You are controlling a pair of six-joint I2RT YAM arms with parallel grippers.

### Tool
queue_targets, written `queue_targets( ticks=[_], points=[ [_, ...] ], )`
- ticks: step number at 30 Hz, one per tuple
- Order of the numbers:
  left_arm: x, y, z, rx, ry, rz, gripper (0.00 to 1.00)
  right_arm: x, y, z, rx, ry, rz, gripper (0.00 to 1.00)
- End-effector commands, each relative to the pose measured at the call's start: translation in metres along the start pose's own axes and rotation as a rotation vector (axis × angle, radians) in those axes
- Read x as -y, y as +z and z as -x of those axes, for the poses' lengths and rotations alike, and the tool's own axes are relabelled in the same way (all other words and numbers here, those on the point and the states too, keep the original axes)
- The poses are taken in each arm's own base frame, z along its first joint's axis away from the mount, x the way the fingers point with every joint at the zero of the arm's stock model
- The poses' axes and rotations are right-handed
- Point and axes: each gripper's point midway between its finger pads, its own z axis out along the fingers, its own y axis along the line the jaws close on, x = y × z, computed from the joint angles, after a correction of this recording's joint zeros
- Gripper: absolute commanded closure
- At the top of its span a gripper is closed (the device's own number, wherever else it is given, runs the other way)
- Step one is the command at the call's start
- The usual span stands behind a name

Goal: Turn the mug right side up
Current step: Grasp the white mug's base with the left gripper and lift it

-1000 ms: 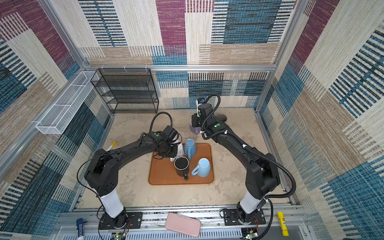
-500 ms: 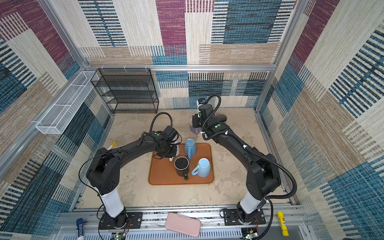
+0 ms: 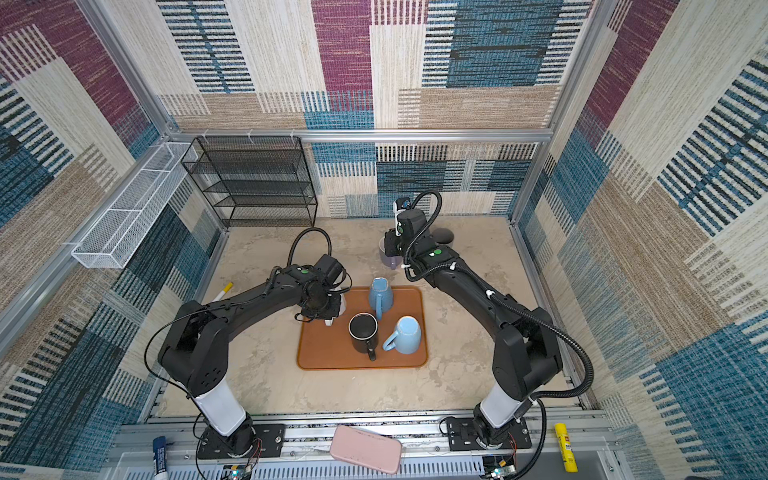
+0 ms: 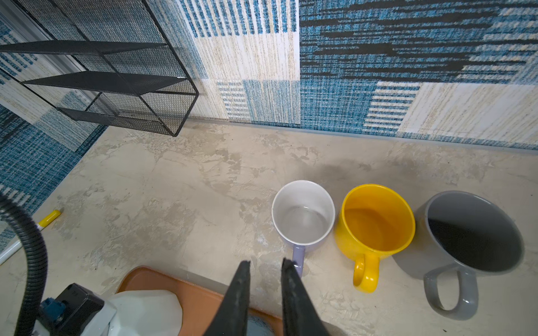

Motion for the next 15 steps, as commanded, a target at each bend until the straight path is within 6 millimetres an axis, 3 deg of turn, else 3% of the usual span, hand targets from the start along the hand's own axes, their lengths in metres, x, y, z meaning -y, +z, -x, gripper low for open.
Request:
queue_targets(
  ticks=[1,15],
  points=[
    [-0.008,-0.001,-0.003,-0.012,0.006,0.031,0.75,-0.006,-0.001,0.011,0.038,0.005,0.026,0.76],
    [0.0,0.0,0.011,-0.003,0.014,0.011,0.75,-0.004,-0.003,0.015,0.045,-0.002,0.016,0.76]
  ],
)
